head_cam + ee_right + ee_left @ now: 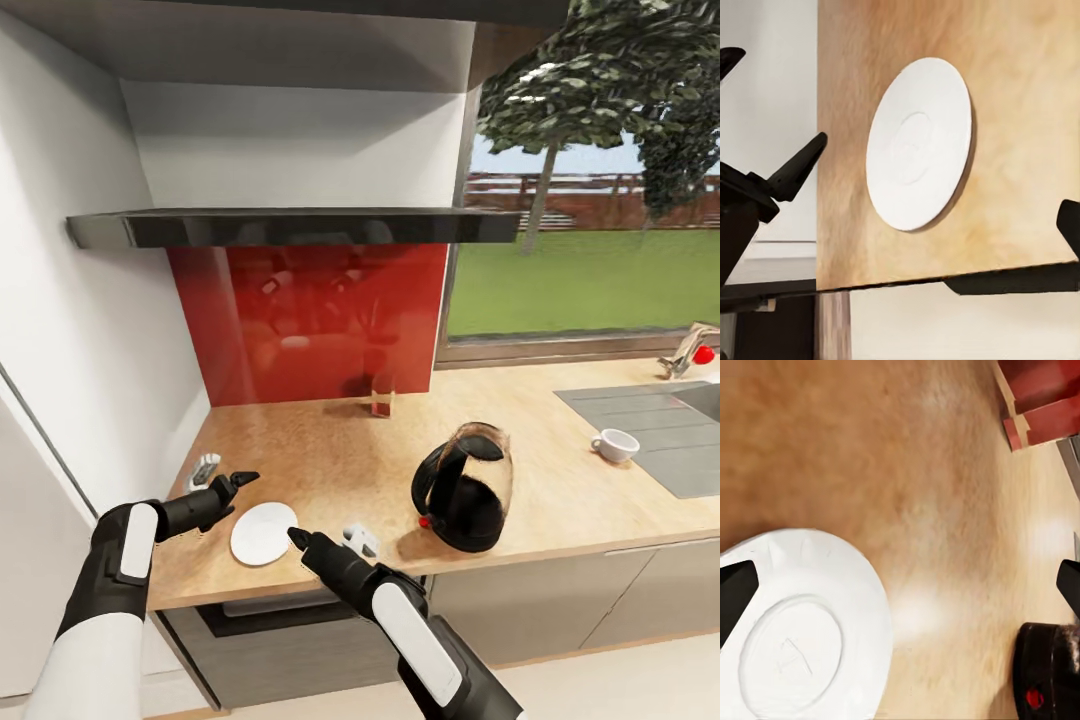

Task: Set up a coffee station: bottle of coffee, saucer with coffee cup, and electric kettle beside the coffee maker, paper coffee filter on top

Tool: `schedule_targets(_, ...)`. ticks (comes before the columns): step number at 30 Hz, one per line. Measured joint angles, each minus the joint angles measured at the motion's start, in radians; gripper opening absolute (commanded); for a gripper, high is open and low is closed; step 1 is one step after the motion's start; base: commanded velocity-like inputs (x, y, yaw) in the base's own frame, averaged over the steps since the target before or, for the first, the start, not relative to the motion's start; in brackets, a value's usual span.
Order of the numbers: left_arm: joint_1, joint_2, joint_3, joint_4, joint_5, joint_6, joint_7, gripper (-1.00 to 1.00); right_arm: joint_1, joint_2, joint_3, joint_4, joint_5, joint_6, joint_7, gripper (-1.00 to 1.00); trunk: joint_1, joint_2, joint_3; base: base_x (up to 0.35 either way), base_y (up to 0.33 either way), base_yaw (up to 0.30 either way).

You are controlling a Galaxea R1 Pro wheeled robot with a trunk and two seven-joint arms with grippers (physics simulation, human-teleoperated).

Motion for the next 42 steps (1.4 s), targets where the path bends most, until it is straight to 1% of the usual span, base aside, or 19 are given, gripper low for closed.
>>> schedule_targets(11, 0.001, -0.002, -0.002, 0.0, -0.001, 0.002, 0.001, 1.0, 0.0, 0.0, -0.001, -0.001, 0.0, 0.002, -0.001, 1.0, 0.001, 0.0, 0.0, 0.049, 0.0, 0.0)
schedule_targets(16, 0.003, -0.004, -0.002, 0.0, -0.001, 0.002, 0.001, 1.0, 0.0, 0.0, -0.002, 0.0, -0.011, 0.002, -0.007, 1.0, 0.001, 0.0, 0.0, 0.0, 0.0, 0.0)
schedule_targets(19, 0.003, -0.004, -0.002, 0.0, -0.001, 0.002, 0.001, 1.0, 0.0, 0.0, -0.002, -0.004, -0.031, 0.002, -0.067, 1.0, 0.001, 0.0, 0.0, 0.0, 0.0, 0.0)
schedule_targets(22, 0.003, -0.004, -0.002, 0.0, -0.001, 0.002, 0.001, 1.0, -0.001, 0.0, -0.001, -0.044, -0.074, 0.002, -0.204, 1.0, 0.0, 0.0, 0.0, 0.0, 0.0, 0.0)
schedule_targets(24, 0.003, -0.003, -0.003, 0.0, -0.001, 0.002, 0.001, 1.0, 0.0, 0.0, 0.0, -0.075, -0.092, 0.002, -0.257, 1.0, 0.0, 0.0, 0.0, 0.0, 0.0, 0.0)
schedule_targets(26, 0.003, -0.002, -0.003, 0.0, -0.001, 0.002, 0.001, 1.0, -0.001, 0.0, 0.001, -0.093, -0.105, 0.001, -0.287, 1.0, 0.0, 0.0, 0.0, 0.0, 0.0, 0.0)
schedule_targets(29, 0.003, -0.002, -0.003, 0.0, -0.001, 0.002, 0.001, 1.0, 0.0, 0.0, 0.002, -0.105, -0.123, 0.0, -0.309, 1.0, 0.0, 0.0, 0.0, 0.0, 0.0, 0.0)
schedule_targets(34, 0.004, -0.001, -0.003, 0.0, -0.001, 0.002, 0.001, 1.0, -0.001, 0.0, 0.003, -0.109, -0.147, 0.0, -0.317, 1.0, 0.0, 0.0, 0.0, 0.0, 0.0, 0.0)
schedule_targets(42, 0.005, -0.003, -0.003, 0.001, -0.001, 0.002, 0.001, 1.0, 0.0, 0.0, 0.022, -0.11, -0.156, 0.0, -0.319, 1.0, 0.0, 0.0, 0.0, 0.0, 0.06, 0.0)
